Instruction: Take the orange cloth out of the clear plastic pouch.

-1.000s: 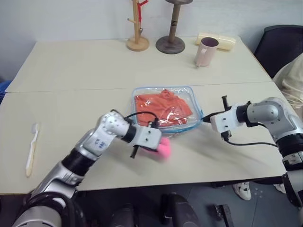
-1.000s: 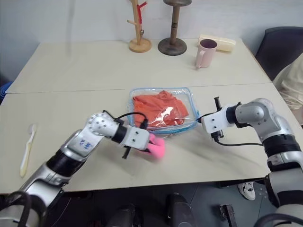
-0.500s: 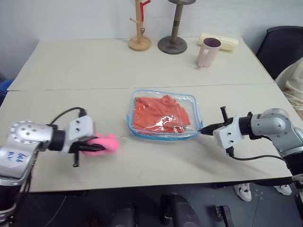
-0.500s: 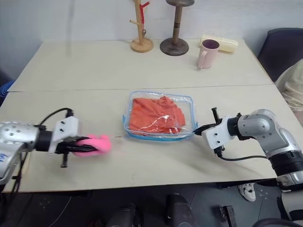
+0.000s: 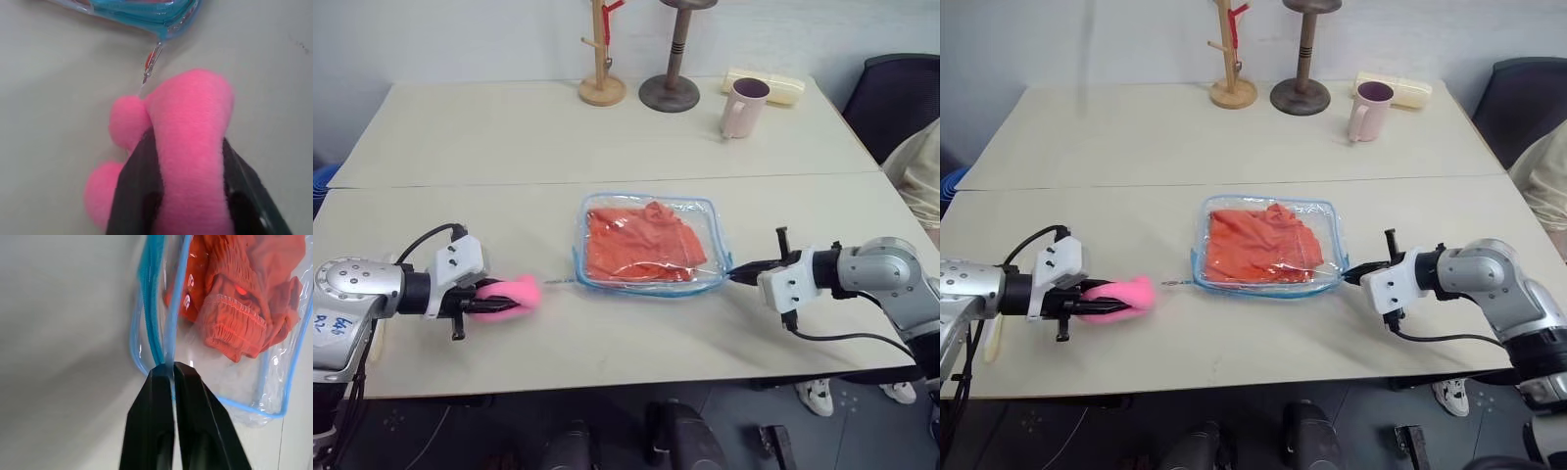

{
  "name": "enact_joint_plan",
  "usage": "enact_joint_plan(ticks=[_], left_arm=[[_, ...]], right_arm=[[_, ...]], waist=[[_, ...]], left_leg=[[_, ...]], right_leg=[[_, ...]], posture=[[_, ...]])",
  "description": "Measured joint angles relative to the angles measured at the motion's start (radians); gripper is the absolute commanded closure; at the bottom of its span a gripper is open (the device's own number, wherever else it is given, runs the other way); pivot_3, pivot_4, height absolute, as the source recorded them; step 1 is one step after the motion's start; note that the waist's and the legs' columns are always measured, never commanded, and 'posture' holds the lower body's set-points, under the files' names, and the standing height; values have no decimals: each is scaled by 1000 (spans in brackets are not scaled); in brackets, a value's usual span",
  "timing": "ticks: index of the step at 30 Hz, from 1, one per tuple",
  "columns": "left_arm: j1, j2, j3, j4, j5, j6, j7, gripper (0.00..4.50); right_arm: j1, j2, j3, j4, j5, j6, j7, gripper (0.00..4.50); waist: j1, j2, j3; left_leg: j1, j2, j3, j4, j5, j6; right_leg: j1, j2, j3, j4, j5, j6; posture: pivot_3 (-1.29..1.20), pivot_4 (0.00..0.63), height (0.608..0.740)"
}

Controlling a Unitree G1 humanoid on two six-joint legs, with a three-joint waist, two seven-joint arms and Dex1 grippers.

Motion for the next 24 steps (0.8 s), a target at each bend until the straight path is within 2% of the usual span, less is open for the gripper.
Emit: enact_joint_plan(ticks=[5, 8, 9, 10, 11, 14, 15, 17, 19, 21, 24], left_arm=[[29, 36, 40, 36, -38, 17, -35, 1202], [34, 65, 87, 59, -76, 41, -66, 283], [22, 73, 106, 62, -113, 76, -84, 17], [10, 87, 119, 63, -139, 101, -98, 0], [-7, 103, 130, 61, -165, 124, -112, 0], [-154, 131, 124, 50, -215, 147, -149, 0], [-264, 129, 75, 34, -213, 128, -157, 0], [-368, 123, 10, 6, -187, 73, -162, 0], [-468, 66, -118, 3, -64, -53, -150, 0], [-538, -42, -286, 32, 107, -233, -121, 0], [-575, -183, -441, 95, 262, -422, -72, 0]], right_arm=[[207, -100, -136, -136, 110, 118, 21, 1846], [345, -120, -250, -222, 185, 215, 18, 863], [400, -120, -290, -269, 225, 267, 17, 524], [430, -120, -313, -301, 250, 305, 17, 165], [461, -119, -342, -339, 281, 353, 12, 26], [548, -113, -428, -517, 448, 588, -30, 26], [566, -109, -449, -611, 543, 705, -59, 26], [562, -102, -456, -723, 644, 821, -98, 26], [544, -82, -458, -791, 742, 943, -164, 26], [510, -44, -449, -841, 838, 1053, -250, 26], [483, -1, -428, -894, 910, 1150, -334, 26]], waist=[[-1, 0, 0], [-1, 0, 0], [1, 0, 0], [1, 0, 0], [1, 0, 0], [3, -1, 0], [6, -1, 0], [7, 0, -1], [9, 0, -1], [14, 0, -1], [16, -1, 0]], left_leg=[[0, 0, 0, -1, 0, 0], [1, 0, 0, 0, 0, 0], [0, 0, 0, 0, 0, 0], [0, 0, 0, 0, 0, 0], [0, 0, 0, 0, 0, 0], [0, 0, -1, 0, 0, 0], [0, 0, -1, 0, 0, 0], [1, -2, -1, 0, 0, -1], [0, -3, -1, 0, 0, -1], [0, -4, -1, 0, 0, -1], [-1, -4, 0, 0, 0, -1]], right_leg=[[0, 0, 0, 0, 0, 0], [0, 0, 0, 0, 0, 0], [0, 0, 0, 1, 0, 0], [0, 0, 0, 1, 0, 0], [0, 0, 0, 1, 0, 0], [1, 0, 0, 1, 0, 0], [1, 0, -1, 0, 0, 0], [1, 0, 0, 0, 0, 0], [2, 0, 0, 0, 0, 0], [2, 1, 0, 0, 0, 1], [0, 1, 0, 0, 0, 1]], posture=[[0, 150, 740], [0, 150, 740], [0, 150, 740], [0, 150, 740], [0, 150, 740], [0, 150, 740], [0, 150, 740], [0, 150, 740], [0, 150, 740], [0, 150, 740], [0, 150, 740]])
